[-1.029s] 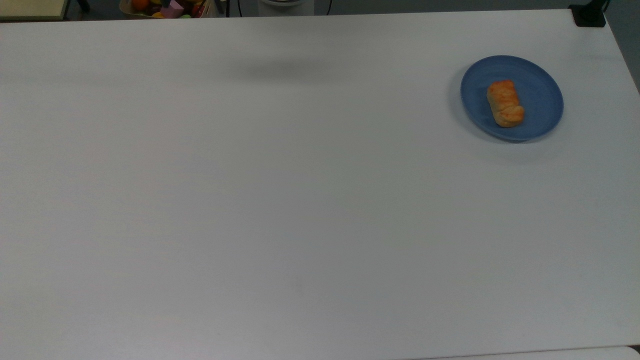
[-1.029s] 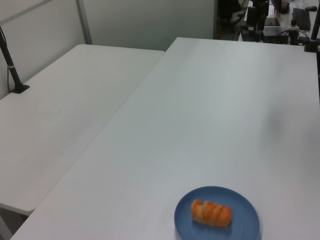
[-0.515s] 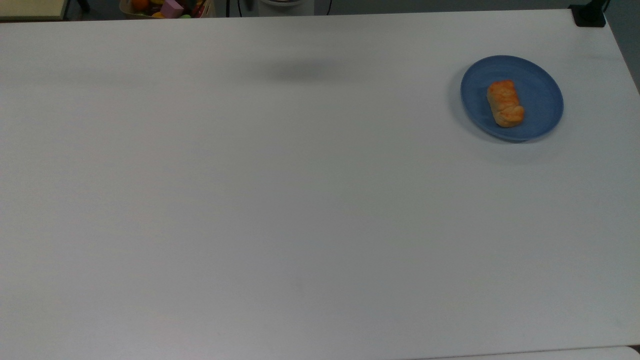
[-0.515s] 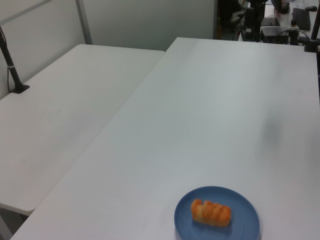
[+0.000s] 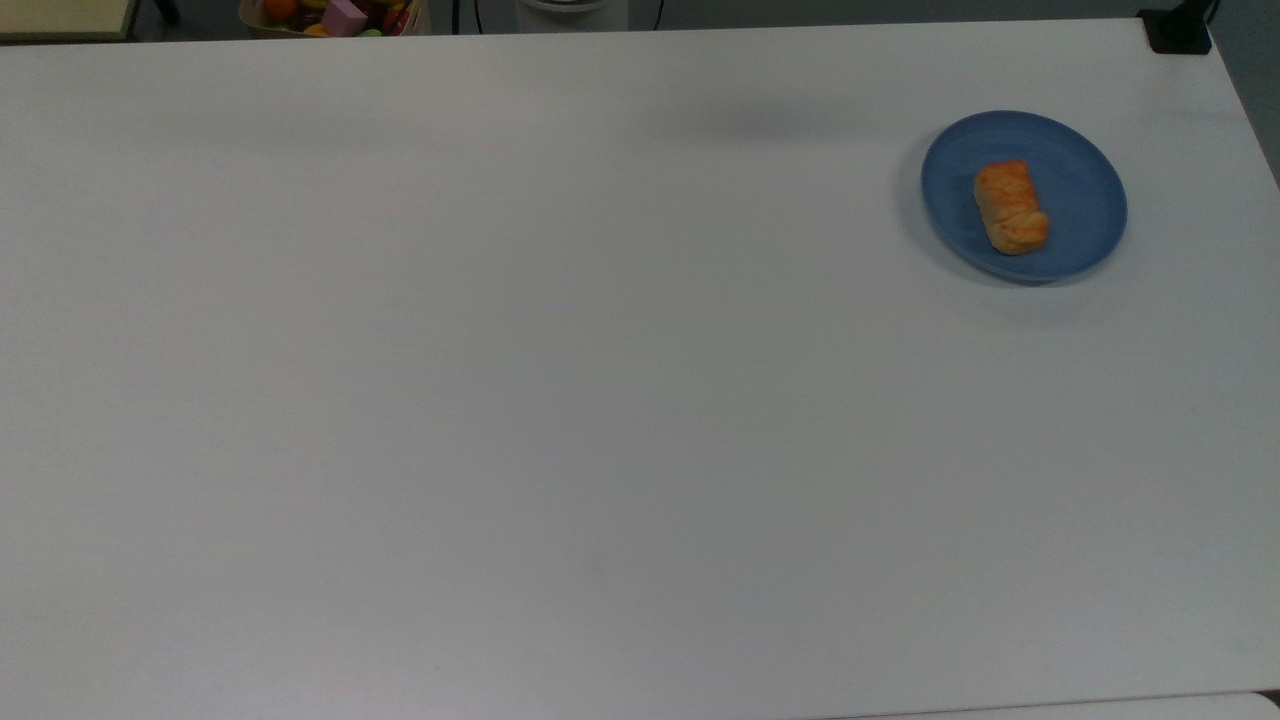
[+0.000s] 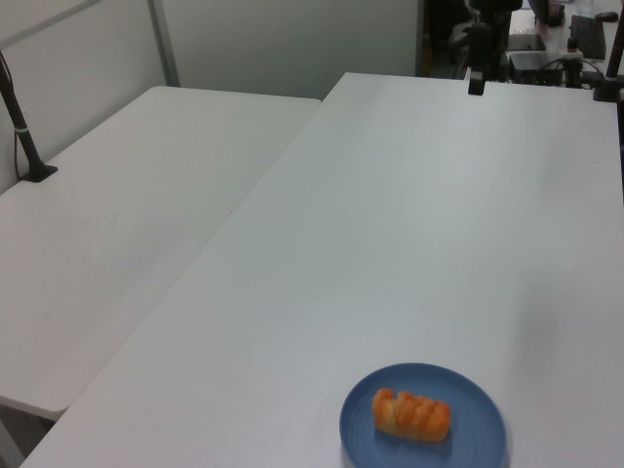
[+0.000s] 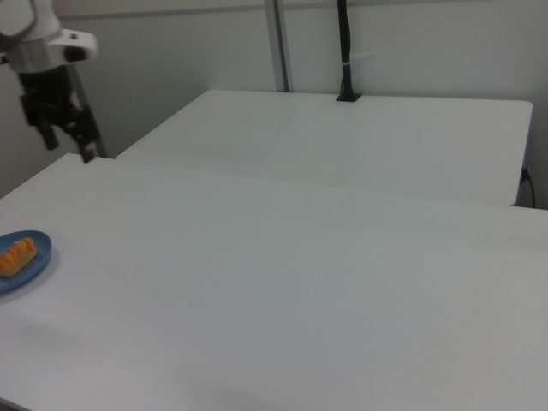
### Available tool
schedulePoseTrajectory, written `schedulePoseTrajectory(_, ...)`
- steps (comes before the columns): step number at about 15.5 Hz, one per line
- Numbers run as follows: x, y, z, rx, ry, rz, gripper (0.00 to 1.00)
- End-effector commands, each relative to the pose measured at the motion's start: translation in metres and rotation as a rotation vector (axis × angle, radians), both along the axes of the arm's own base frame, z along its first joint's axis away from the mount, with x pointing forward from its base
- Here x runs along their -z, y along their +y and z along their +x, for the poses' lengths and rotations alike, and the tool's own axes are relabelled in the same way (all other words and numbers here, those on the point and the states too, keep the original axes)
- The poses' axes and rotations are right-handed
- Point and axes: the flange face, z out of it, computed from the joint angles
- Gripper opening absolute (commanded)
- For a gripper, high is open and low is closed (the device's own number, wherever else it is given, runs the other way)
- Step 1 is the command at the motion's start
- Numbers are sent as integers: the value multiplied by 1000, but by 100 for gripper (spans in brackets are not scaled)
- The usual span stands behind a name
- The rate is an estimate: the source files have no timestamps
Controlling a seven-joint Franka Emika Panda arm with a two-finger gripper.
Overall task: Put the bread on the table
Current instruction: 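Move the gripper over the orange bread roll on the blue plate, then lower the open gripper around the bread roll and close it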
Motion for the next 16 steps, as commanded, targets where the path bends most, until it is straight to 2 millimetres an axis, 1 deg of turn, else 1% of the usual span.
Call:
schedulePoseTrajectory(1, -1, 95, -26, 3, -55, 58, 100)
schedulePoseTrajectory(2, 7, 118, -25, 36, -54, 92, 100)
schedulePoseTrajectory(4, 32, 155, -17, 100, -41, 133, 100)
schedulePoseTrajectory(5, 53, 178, -7, 123, -33, 159, 100)
schedulePoseTrajectory(6, 73, 189, 2, 123, -23, 171, 100)
schedulePoseTrajectory(7, 104, 207, 12, 108, -15, 183, 100)
schedulePoseTrajectory(8, 127, 221, 16, 92, -8, 183, 100)
schedulePoseTrajectory(9, 149, 233, 19, 75, -6, 173, 100)
schedulePoseTrajectory(11, 191, 259, 16, 8, -22, 117, 100)
schedulePoseTrajectory(14, 245, 292, 8, -64, -45, 69, 100)
schedulePoseTrajectory(16, 261, 301, 3, -82, -36, 61, 100)
